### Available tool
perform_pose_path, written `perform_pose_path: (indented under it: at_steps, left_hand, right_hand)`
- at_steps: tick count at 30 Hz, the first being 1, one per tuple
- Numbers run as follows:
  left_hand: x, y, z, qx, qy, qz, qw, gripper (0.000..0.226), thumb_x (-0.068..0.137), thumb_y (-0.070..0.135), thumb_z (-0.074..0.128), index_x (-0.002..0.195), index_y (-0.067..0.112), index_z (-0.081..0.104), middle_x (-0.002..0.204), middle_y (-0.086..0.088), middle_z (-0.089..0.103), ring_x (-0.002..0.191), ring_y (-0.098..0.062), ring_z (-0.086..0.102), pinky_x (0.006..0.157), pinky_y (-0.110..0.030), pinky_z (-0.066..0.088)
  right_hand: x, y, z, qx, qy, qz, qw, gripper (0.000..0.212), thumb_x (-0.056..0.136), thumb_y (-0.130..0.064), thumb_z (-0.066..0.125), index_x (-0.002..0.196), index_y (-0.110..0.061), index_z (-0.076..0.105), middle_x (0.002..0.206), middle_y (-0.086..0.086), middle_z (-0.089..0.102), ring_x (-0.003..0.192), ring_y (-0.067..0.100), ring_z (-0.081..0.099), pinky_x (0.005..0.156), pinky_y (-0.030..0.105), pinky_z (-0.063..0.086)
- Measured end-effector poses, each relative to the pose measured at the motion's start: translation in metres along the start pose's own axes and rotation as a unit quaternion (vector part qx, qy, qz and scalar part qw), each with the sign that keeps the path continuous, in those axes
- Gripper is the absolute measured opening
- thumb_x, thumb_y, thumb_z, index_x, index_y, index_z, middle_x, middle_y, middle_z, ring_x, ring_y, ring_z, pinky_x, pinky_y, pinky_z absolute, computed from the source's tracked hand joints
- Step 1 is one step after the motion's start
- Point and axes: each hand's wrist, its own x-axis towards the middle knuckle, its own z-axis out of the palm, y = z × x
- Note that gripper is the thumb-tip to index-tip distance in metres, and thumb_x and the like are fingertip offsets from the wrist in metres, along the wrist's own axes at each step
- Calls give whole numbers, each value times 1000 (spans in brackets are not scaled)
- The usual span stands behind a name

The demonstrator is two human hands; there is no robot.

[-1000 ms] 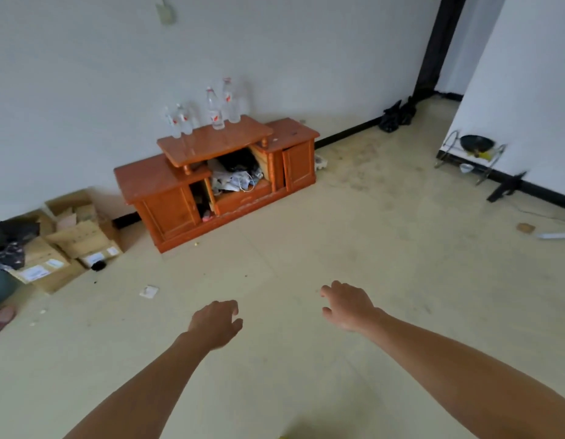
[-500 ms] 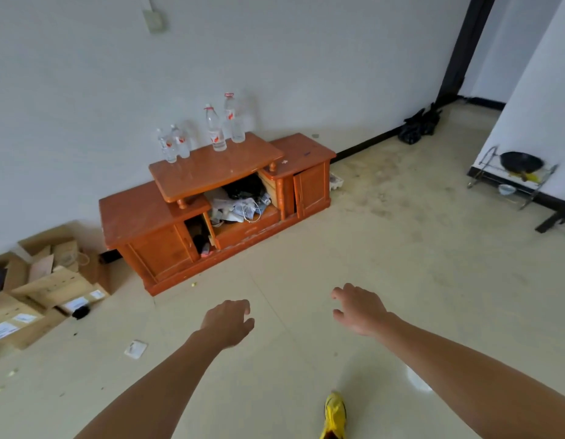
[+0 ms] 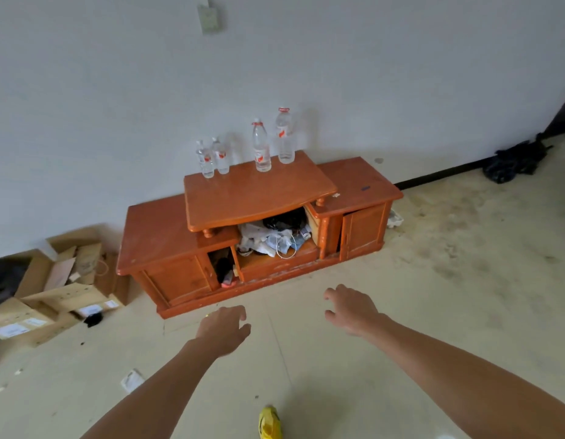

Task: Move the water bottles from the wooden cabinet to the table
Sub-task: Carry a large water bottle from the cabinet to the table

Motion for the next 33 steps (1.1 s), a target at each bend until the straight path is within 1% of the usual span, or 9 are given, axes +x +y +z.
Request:
perform_pose_path:
  at_steps: [6,9,12,15,19,21,23,27,33]
  left_hand:
    - [151,-31,-46,3,-11,-20,1000,31,96,41,48,122,26,56,121,1,61,104,-21,61,82,-33,51]
    - [225,-37,-83,0,-20,-14,1000,28,95,36,46,117,23,57,109,0,64,98,-23,62,79,-34,50]
    - [299,-35,-123,4,-13,-1,1000,21,93,35,47,106,23,59,103,2,67,95,-22,63,77,-34,49]
    - [366,-23,-152,15,-13,15,1000,23,95,36,46,110,24,58,108,2,66,100,-23,63,80,-34,50]
    - [452,-6,-172,11,-20,35,999,26,96,38,45,116,25,57,113,2,64,99,-23,62,79,-33,51]
    - [495,0,-178,4,-24,31,999,27,96,39,46,117,26,57,115,2,64,101,-23,61,82,-34,51]
    - [537,6,-187,6,-26,20,999,29,96,39,46,119,26,57,116,1,64,103,-23,61,84,-35,50]
    - [621,12,-217,-13,-23,-18,999,27,96,39,50,118,24,59,113,3,65,100,-18,63,88,-34,53]
    - [728,21,-285,-54,49,-62,995,23,97,37,52,109,19,59,106,4,67,91,-16,65,83,-33,55]
  right_hand:
    - [148,7,-31,5,-7,-15,1000,45,96,-37,48,138,-21,45,135,5,48,119,25,53,92,36,44]
    - [217,19,-69,19,1,-7,1000,43,95,-35,51,135,-21,49,136,3,50,119,24,54,93,36,45]
    - [280,31,-109,33,30,6,999,37,96,-36,50,129,-21,53,123,3,56,106,23,60,82,34,47]
    - [333,41,-136,34,41,6,999,35,97,-35,49,129,-22,53,120,2,56,100,21,61,74,30,44]
    - [409,64,-156,34,19,4,999,34,96,-37,49,126,-23,52,124,2,53,105,24,60,80,35,48]
    - [453,80,-162,33,9,-2,999,30,95,-37,49,121,-22,53,120,3,55,101,24,60,76,34,46]
    - [499,95,-169,32,3,-13,999,30,96,-36,49,122,-21,53,119,3,55,101,25,59,74,32,41]
    - [586,122,-198,45,-12,-44,998,41,98,-39,49,135,-22,48,127,1,53,108,21,59,87,31,48]
    - [702,140,-250,27,-23,-78,996,42,98,-40,49,136,-23,45,130,0,52,108,18,59,88,29,49]
